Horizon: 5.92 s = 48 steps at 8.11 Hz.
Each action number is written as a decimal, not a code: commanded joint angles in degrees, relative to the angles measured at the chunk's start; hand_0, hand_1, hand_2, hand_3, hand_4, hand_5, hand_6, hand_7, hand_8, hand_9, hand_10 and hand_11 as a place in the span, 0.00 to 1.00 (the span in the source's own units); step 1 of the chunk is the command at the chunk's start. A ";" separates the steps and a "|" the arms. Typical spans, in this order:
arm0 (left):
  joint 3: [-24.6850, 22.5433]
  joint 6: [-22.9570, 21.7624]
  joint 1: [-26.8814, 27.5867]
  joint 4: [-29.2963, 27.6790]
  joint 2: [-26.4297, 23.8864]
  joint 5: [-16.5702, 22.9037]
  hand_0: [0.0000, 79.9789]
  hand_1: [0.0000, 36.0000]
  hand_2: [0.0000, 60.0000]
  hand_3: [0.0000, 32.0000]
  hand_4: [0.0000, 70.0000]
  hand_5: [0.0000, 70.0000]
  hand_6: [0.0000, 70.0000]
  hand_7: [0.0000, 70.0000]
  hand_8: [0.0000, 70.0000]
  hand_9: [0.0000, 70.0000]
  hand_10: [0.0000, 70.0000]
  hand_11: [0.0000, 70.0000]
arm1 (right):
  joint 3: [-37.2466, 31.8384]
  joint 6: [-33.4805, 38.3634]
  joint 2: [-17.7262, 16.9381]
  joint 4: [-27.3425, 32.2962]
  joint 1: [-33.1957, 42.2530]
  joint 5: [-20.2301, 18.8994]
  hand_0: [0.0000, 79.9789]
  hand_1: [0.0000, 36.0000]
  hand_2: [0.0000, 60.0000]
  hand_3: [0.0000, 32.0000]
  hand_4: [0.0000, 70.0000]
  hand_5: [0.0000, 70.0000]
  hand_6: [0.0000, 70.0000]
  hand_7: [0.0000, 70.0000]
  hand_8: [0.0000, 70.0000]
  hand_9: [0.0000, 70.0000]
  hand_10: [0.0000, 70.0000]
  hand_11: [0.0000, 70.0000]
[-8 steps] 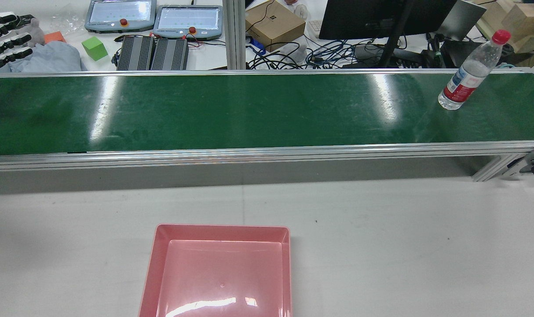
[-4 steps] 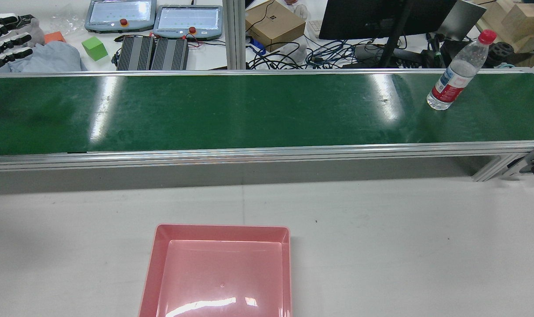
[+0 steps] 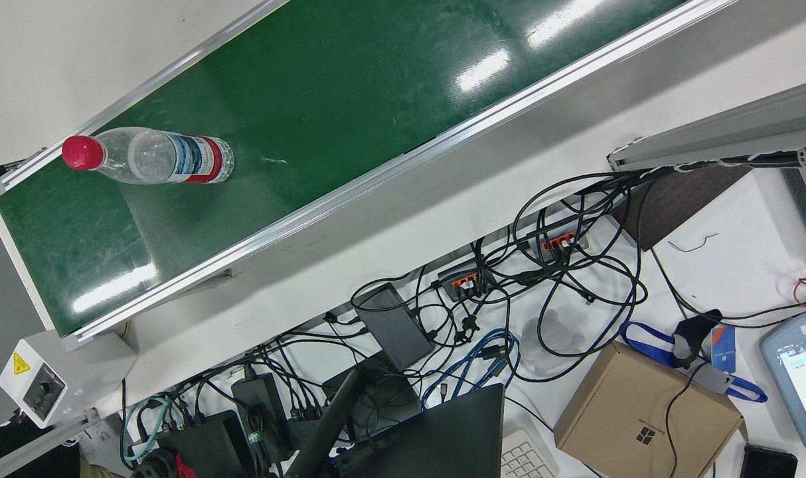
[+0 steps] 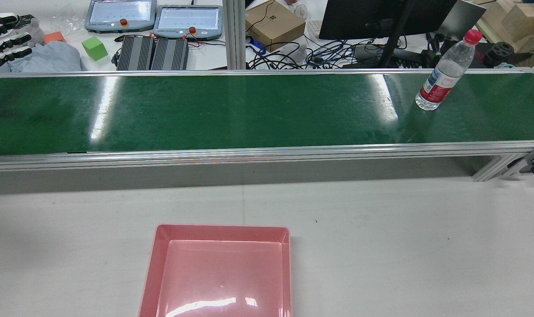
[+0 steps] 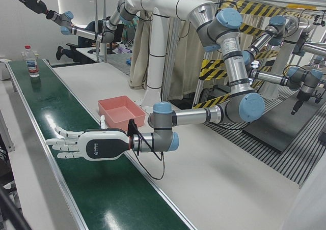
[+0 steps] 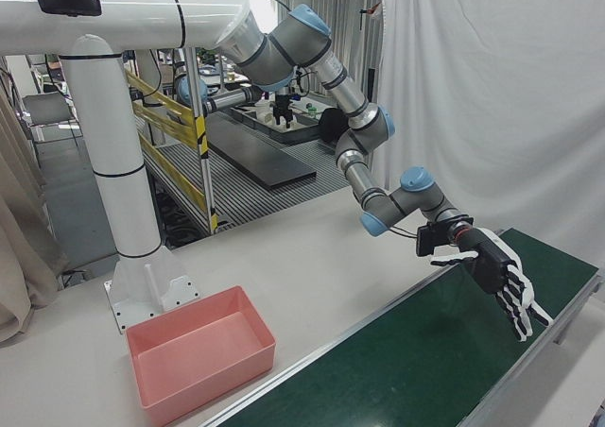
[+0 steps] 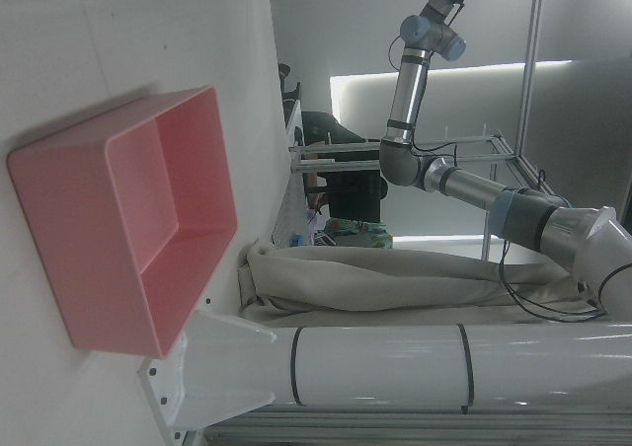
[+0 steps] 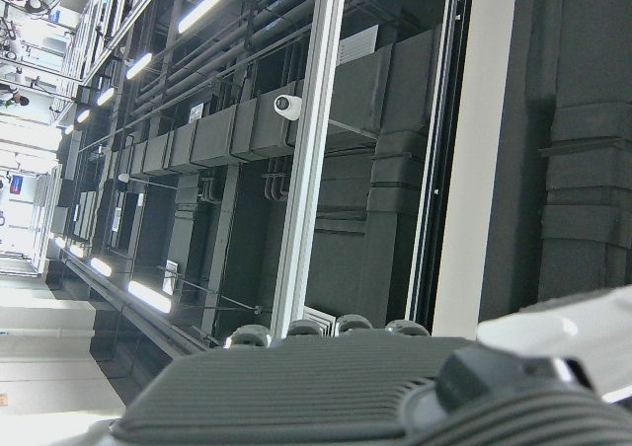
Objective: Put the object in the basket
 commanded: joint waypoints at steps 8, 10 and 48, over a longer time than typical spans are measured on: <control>-0.20 0.00 0.00 0.00 0.00 0.00 0.84 0.38 0.00 0.31 0.03 0.36 0.06 0.02 0.12 0.15 0.07 0.14 | 0.00 0.00 0.00 0.03 0.00 0.00 0.00 0.00 0.00 0.00 0.00 0.00 0.00 0.00 0.00 0.00 0.00 0.00; -0.20 0.00 0.00 0.00 0.00 0.00 0.83 0.38 0.00 0.30 0.03 0.36 0.06 0.02 0.12 0.15 0.07 0.14 | 0.00 0.00 0.00 0.03 0.00 0.00 0.00 0.00 0.00 0.00 0.00 0.00 0.00 0.00 0.00 0.00 0.00 0.00; 0.59 2.72 -1.06 -0.09 0.17 0.00 0.80 0.34 0.00 0.26 0.03 0.35 0.07 0.04 0.14 0.18 0.08 0.14 | 0.00 0.00 0.00 0.03 0.00 0.00 0.00 0.00 0.00 0.00 0.00 0.00 0.00 0.00 0.00 0.00 0.00 0.00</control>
